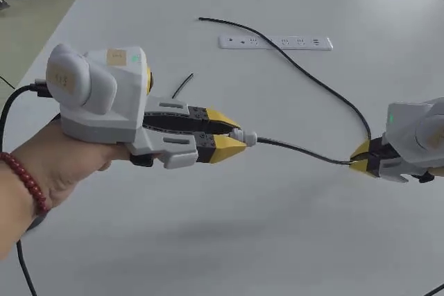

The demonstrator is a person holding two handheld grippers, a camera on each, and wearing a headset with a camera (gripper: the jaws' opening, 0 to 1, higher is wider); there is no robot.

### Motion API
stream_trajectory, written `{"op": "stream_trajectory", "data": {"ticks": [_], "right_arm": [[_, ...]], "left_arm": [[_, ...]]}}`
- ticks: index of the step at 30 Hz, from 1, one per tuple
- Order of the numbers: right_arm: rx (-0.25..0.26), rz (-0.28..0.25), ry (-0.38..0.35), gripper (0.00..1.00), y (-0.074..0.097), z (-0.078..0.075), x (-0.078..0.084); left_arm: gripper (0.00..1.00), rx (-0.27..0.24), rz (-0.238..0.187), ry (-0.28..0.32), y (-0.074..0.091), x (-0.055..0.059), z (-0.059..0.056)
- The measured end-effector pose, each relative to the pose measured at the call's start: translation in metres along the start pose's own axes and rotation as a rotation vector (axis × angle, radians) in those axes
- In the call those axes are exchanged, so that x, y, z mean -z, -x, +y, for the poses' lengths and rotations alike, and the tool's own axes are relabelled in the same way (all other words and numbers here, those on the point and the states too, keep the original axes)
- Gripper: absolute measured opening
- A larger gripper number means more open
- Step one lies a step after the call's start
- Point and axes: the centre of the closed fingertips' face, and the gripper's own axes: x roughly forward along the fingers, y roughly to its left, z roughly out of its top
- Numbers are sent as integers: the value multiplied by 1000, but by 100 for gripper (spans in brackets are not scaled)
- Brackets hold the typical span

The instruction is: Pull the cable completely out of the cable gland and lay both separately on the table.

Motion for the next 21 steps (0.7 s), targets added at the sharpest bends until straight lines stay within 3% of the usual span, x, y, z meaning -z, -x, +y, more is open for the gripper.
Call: {"op": "stream_trajectory", "data": {"ticks": [3,10,15,16,18,21], "right_arm": [[3,-7,-4,12,0,2,-2],[1,-48,-10,12,8,12,-16],[4,-193,-2,13,23,26,-64],[-18,-261,-27,12,30,34,-86],[-13,-350,-18,13,43,41,-118],[-34,-456,-12,12,59,54,-156]], "left_arm": [[16,-1,0,0,-1,0,-1],[16,-13,0,2,-2,0,1],[16,-16,0,4,-2,1,1],[16,-17,-1,5,-2,1,1],[16,-17,-2,5,-3,1,0],[16,-17,0,-5,-3,2,-1]]}}
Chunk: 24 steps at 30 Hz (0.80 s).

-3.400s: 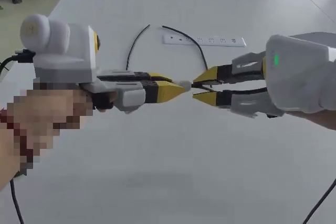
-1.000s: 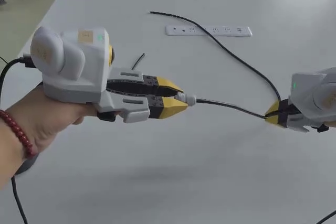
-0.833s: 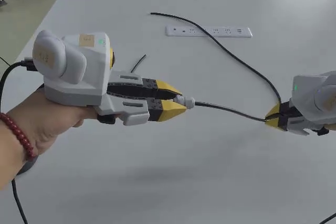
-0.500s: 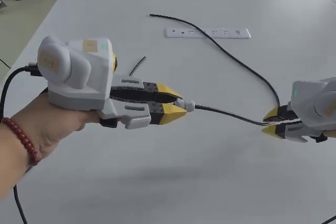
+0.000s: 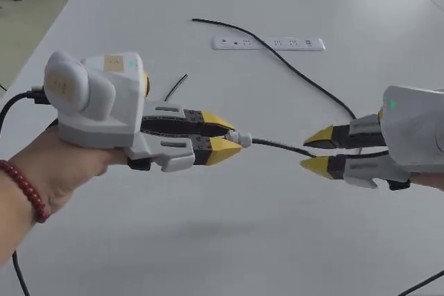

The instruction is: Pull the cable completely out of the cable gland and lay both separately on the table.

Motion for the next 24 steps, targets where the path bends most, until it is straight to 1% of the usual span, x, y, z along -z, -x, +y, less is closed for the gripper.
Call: {"op": "stream_trajectory", "data": {"ticks": [1,2,4,5,6,8,10,11,13,15,16,17,18,19,21,22,24], "right_arm": [[-3,-16,23,12,-1,3,-11],[-10,-23,39,11,-2,6,-18],[-15,-31,70,11,-4,10,-29],[-16,-30,90,11,-6,11,-33],[-21,-34,92,11,-7,11,-35],[-27,-34,102,11,-8,11,-37],[-27,-30,106,14,-8,9,-38],[-27,-31,109,15,-8,8,-39],[-26,-34,111,22,-8,7,-42],[-32,-35,118,23,-8,8,-44],[-35,-33,119,25,-9,8,-45],[-27,-29,139,28,-10,8,-45],[-32,-27,147,29,-11,8,-45],[-44,-17,148,28,-13,11,-45],[-40,-6,175,28,-15,11,-44],[-50,6,182,25,-16,12,-42],[-49,10,193,21,-17,11,-42]], "left_arm": [[16,0,1,-2,0,0,0],[16,1,2,-2,0,0,0],[16,1,2,-6,-1,0,-1],[16,2,1,-6,-1,-1,-1],[16,4,0,-6,-1,-1,-1],[16,5,2,-9,-1,-1,-2],[16,7,3,-12,-1,-1,-2],[16,9,4,-13,-1,-1,-2],[16,10,4,-13,-1,-1,-2],[16,9,3,-12,-1,-1,-1],[16,10,1,-10,-1,-1,-1],[16,10,1,-11,-1,-1,-1],[16,9,2,-10,-1,0,-1],[16,9,1,-10,-1,0,0],[16,10,0,-10,-1,-1,-1],[16,10,0,-10,-1,-1,-1],[16,10,-1,-9,-1,-1,-1]]}}
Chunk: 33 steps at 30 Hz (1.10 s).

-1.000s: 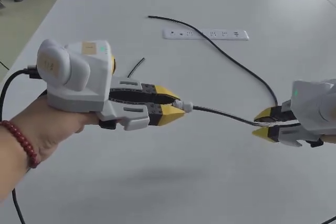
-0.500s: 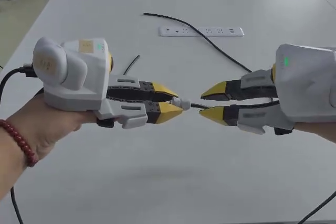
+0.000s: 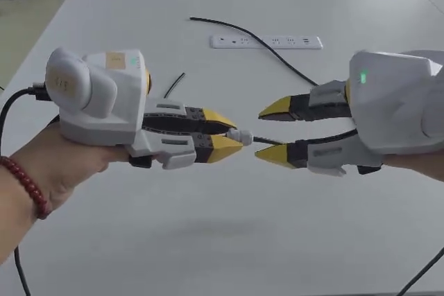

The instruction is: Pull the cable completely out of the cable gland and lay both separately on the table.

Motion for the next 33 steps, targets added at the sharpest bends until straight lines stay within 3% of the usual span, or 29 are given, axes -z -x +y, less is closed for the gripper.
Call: {"op": "stream_trajectory", "data": {"ticks": [4,15,21,26,33], "right_arm": [[-16,22,27,6,-1,0,3],[-57,55,76,0,-8,6,5],[-54,58,111,0,-7,7,4],[-43,86,112,0,-2,4,15],[-24,158,65,0,7,0,50]], "left_arm": [[16,1,1,-2,0,0,-1],[16,6,5,-12,0,-1,-3],[16,10,5,-13,1,0,-3],[16,1,11,-20,2,1,-1],[16,-6,7,-29,4,0,3]]}}
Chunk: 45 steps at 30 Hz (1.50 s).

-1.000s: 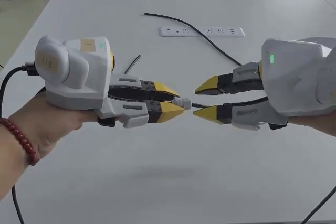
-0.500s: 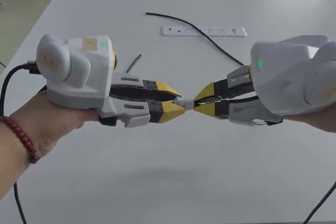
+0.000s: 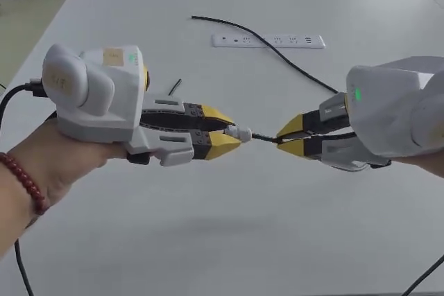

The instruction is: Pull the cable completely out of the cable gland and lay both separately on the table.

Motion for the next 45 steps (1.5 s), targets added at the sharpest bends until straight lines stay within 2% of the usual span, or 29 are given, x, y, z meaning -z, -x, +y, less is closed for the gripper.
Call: {"op": "stream_trajectory", "data": {"ticks": [5,11,22,34,45], "right_arm": [[-3,54,-33,0,-2,4,26],[-10,81,-71,0,-6,9,43],[-18,123,-116,0,-8,13,65],[-24,135,-135,0,-8,13,72],[-37,202,-161,0,-8,17,101]], "left_arm": [[16,1,3,-6,0,0,0],[16,0,3,-10,0,-1,0],[16,-6,2,-13,3,-3,1],[16,-2,1,-15,2,-4,1],[16,-9,-6,-10,6,-5,2]]}}
